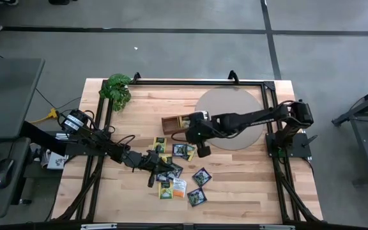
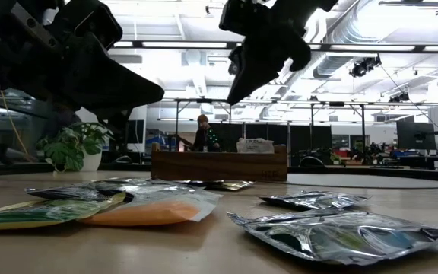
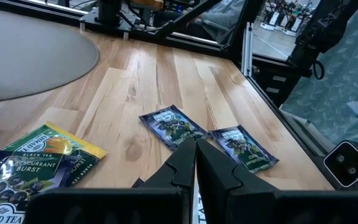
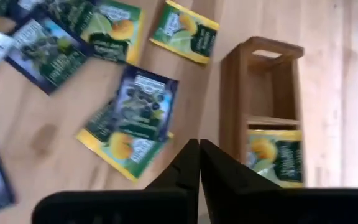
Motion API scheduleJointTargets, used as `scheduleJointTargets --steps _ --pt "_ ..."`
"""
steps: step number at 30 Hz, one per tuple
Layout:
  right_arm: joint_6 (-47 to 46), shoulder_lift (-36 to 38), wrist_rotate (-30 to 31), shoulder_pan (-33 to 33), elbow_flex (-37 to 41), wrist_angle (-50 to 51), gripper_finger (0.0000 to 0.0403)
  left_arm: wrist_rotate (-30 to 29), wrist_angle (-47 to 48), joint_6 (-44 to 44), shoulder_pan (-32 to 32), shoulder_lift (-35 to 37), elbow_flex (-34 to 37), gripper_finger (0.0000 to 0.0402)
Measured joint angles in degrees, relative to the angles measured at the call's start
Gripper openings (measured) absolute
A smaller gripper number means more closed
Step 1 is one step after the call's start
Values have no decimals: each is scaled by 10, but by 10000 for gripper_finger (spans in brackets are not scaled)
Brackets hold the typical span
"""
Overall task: Pick & Place Tea
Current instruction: Put the violet tea bag into the left section of the wooden organizer
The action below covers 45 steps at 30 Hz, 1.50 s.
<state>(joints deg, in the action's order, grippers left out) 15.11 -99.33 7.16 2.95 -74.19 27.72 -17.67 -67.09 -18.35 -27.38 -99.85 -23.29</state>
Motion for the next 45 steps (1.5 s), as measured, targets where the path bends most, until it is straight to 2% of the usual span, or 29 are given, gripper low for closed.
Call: scheduleJointTargets --steps 5,10,15,20,24,29,34,37,45 --pt "-31 -12 -7 21 4 -9 3 0 0 -12 0 0 0 12" --pt "-47 -13 -12 39 71 -95 2 -23 45 -35 0 -4 -13 12" --pt "-63 -13 15 46 113 -133 1 -30 91 -42 0 -4 -35 12" --pt "-89 -13 -17 48 134 -205 1 -87 103 -45 0 -2 -35 12" --pt "-91 -13 -5 60 141 -233 0 -139 114 -53 0 4 -33 12" --pt "-124 -13 -1 67 140 -270 0 -230 187 -128 0 4 -33 12" --pt "-151 -13 12 72 140 -280 0 -281 252 -209 0 4 -33 12" --pt "-164 -13 13 72 140 -279 0 -287 247 -210 0 4 -33 12" --pt "-177 -14 -3 90 140 -276 0 -252 240 -204 0 4 -33 12"
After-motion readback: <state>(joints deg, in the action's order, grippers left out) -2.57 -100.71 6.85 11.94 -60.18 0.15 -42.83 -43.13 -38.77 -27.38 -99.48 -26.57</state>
